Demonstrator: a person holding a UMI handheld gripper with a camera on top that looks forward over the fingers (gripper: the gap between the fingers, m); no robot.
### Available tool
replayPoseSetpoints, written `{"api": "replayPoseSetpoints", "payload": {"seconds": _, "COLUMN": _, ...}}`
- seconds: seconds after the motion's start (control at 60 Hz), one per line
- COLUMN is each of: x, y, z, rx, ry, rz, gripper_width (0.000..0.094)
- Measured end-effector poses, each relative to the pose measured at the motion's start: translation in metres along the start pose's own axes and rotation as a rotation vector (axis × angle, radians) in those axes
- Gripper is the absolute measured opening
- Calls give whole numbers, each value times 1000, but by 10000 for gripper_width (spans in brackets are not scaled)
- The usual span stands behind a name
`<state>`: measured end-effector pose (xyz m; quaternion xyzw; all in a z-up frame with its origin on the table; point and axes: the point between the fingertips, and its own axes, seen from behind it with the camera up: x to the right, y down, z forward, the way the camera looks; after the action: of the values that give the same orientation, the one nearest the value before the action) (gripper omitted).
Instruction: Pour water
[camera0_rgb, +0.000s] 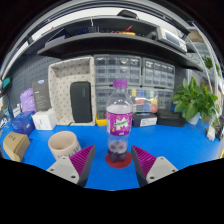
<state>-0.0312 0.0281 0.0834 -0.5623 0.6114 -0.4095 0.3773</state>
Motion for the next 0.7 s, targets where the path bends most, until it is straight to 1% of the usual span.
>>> {"api": "replayPoseSetpoints", "payload": {"seconds": 0.1, "x": -4, "y": -8, "z": -41, "rx": -16, "ry": 20, "rz": 14, "gripper_width": 721}}
{"api": "replayPoseSetpoints", "payload": {"seconds": 0.233, "x": -12, "y": -39, "z": -87, "rx": -9, "ry": 29, "rz": 11, "gripper_width": 721}}
{"api": "replayPoseSetpoints", "payload": {"seconds": 0.383, "x": -29, "y": -70, "z": -128, "rx": 13, "ry": 2, "rz": 11, "gripper_width": 720}}
{"api": "replayPoseSetpoints", "payload": {"seconds": 0.55, "x": -35, "y": -79, "z": -158, "rx": 9, "ry": 11, "rz": -5, "gripper_width": 722}}
{"api": "replayPoseSetpoints", "payload": {"seconds": 0.7, "x": -40, "y": -79, "z": -171, "rx": 13, "ry": 15, "rz": 0, "gripper_width": 722}}
